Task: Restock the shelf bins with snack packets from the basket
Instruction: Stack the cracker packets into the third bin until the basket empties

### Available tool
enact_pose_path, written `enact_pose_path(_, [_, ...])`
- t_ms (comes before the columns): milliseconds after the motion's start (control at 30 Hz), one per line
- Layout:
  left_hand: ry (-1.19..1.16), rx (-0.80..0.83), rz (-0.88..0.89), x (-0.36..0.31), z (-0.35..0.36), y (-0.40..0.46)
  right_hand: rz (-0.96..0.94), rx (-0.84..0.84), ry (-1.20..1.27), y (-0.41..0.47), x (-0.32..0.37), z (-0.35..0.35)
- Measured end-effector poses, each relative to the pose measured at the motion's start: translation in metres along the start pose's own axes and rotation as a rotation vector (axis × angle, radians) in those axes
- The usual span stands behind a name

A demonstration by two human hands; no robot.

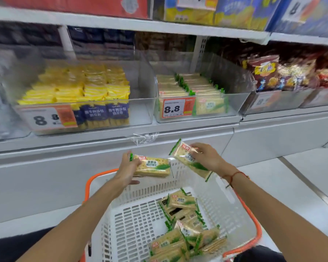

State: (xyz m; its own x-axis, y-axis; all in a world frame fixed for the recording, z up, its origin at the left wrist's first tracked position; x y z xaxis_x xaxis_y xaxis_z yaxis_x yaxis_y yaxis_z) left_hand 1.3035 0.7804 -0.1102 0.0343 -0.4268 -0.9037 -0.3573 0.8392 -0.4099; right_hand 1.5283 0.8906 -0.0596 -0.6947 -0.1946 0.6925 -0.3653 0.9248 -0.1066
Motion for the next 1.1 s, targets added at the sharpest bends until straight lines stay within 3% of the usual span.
enact_pose_path(133, [-0.036,0.046,-0.010,-0.032,0.007,-0.014,-0.158,0.197,0.007,-0.011,0.074,0.005])
enact_pose_path(233, [-0.195,0.037,-0.066,-0.043,0.014,-0.026,-0.292,0.198,-0.067,-0.022,0.105,0.012])
enact_pose_path(367, [-0.200,0.097,-0.029,-0.045,0.022,-0.036,-0.344,0.224,-0.121,-0.025,0.119,0.023])
enact_pose_path(533, [-0.249,0.094,0.057,-0.044,0.021,-0.036,-0.305,0.143,-0.120,-0.017,0.118,0.021])
enact_pose_path(633, [-0.158,0.125,0.114,-0.047,0.023,-0.036,-0.293,0.108,-0.041,-0.016,0.114,0.011])
enact_pose_path(767, [-0.092,0.126,0.173,-0.063,0.027,-0.042,-0.207,-0.030,-0.131,-0.010,0.108,-0.012])
enact_pose_path(833, [-0.133,0.112,0.194,-0.077,0.026,-0.046,-0.041,-0.036,-0.014,-0.012,0.104,-0.030])
enact_pose_path(900, [-0.185,0.094,0.252,-0.101,0.025,-0.051,0.049,0.076,0.230,-0.013,0.104,-0.041])
enact_pose_path(1000, [-0.187,0.084,0.362,-0.144,0.026,-0.063,0.068,0.304,0.498,-0.019,0.115,-0.052])
enact_pose_path(1100, [-0.083,0.115,0.419,-0.178,0.030,-0.065,0.011,0.306,0.629,-0.013,0.123,-0.078])
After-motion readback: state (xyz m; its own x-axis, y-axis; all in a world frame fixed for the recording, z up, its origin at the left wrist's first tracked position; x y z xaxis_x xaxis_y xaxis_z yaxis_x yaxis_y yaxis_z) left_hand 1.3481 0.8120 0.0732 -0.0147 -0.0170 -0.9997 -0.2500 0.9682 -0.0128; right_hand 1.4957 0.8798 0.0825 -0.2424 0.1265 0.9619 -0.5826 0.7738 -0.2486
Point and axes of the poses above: each hand's wrist, its own y-axis towards the middle knuckle, its own z-axis out of the palm, x = y × z, the point moved 7 cm from there along y, towards the middle knuckle, and after that the axes turned 1 degree about z, right-handed, at the moved point
